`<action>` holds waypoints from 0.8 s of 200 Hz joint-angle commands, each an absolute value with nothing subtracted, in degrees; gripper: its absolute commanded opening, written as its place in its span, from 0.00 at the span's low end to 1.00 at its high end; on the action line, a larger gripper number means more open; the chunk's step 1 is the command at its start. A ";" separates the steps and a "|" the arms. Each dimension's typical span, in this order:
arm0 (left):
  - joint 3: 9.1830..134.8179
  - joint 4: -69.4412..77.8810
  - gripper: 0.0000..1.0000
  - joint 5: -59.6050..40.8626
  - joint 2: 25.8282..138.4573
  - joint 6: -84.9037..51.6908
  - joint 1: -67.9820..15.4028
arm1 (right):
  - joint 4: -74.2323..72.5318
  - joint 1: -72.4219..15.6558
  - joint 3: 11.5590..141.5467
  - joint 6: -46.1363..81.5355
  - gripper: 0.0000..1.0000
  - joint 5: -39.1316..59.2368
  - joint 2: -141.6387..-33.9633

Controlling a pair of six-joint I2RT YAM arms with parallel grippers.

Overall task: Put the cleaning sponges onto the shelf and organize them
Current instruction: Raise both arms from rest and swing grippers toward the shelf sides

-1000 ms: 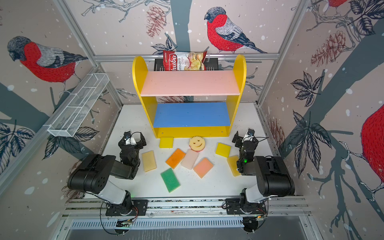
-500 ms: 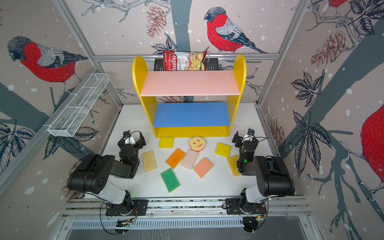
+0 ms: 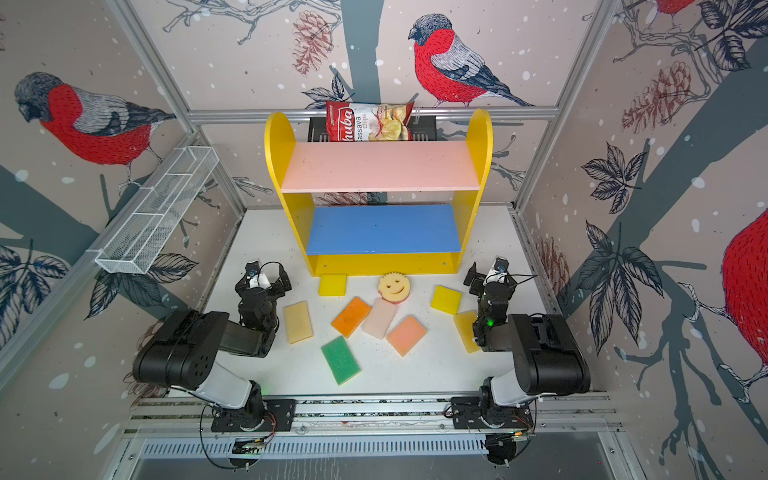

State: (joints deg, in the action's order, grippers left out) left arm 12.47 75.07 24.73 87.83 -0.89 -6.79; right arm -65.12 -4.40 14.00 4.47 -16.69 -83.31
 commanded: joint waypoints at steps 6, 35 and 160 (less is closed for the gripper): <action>16.20 67.66 0.99 34.77 81.53 5.08 -12.43 | -45.79 -7.66 21.68 6.76 1.00 -28.04 -75.09; 24.44 50.00 0.99 37.35 74.13 -0.25 -15.43 | -38.60 -12.18 20.63 14.06 1.00 -32.86 -64.74; 42.10 6.52 0.58 19.99 63.84 -35.20 -13.80 | -13.45 -14.30 29.39 21.95 0.04 -15.68 -54.99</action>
State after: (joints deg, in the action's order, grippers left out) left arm 41.23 7.92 29.56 64.05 -36.14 -13.93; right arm -14.98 -14.90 26.96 21.56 -25.85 -53.56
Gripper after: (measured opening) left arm 0.675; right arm 0.242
